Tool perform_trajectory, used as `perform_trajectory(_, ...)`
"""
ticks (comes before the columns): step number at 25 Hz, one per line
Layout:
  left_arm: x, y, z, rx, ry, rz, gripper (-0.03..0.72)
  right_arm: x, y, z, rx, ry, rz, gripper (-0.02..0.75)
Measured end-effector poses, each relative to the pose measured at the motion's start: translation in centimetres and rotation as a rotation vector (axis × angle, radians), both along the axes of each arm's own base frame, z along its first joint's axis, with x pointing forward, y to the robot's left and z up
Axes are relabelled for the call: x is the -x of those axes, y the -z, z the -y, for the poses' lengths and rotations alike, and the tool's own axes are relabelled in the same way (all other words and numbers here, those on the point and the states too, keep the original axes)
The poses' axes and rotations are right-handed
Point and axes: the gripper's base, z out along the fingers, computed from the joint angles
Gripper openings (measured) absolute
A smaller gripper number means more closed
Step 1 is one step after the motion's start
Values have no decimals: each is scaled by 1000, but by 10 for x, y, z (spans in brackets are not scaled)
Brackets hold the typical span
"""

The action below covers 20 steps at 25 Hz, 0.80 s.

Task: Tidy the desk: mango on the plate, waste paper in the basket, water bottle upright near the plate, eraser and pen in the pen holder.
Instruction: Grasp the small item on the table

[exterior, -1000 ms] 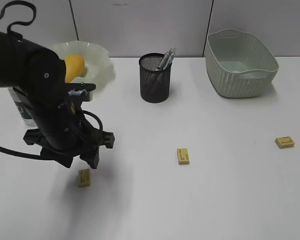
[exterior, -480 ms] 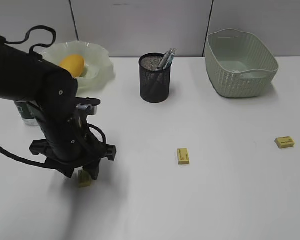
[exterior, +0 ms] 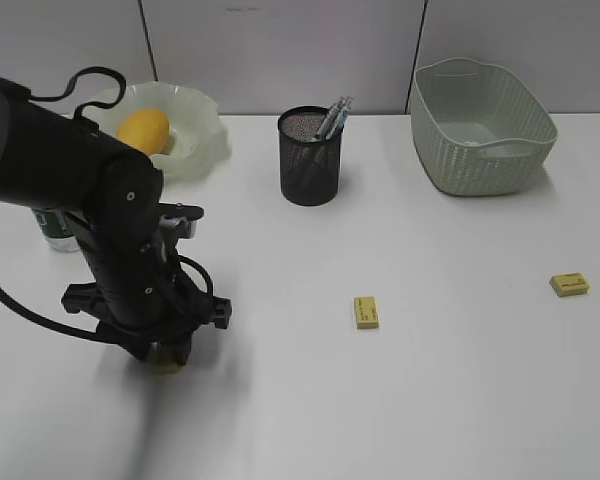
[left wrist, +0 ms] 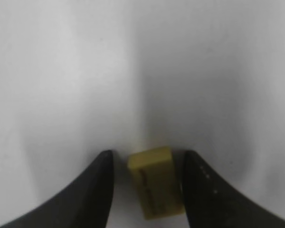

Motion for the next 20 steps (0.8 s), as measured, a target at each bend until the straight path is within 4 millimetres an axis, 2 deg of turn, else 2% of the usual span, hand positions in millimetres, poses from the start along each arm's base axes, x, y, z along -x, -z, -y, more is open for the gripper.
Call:
perform_trajectory(5, 0, 0, -2, -26, 17, -7, 211, 0, 0, 0, -1, 1, 0, 438)
perform_trajectory(14, 1, -3, -2, -21, 10, -11, 204, 0, 0, 0, -1, 0, 1, 438)
perform_trajectory(17, 2, -13, -2, -9, 10, 10, 204, 0, 0, 0, -1, 0, 1, 438)
perform_trajectory(20, -4, -33, 0, 7, 23, 62, 204, 0, 0, 0, -1, 0, 0, 438)
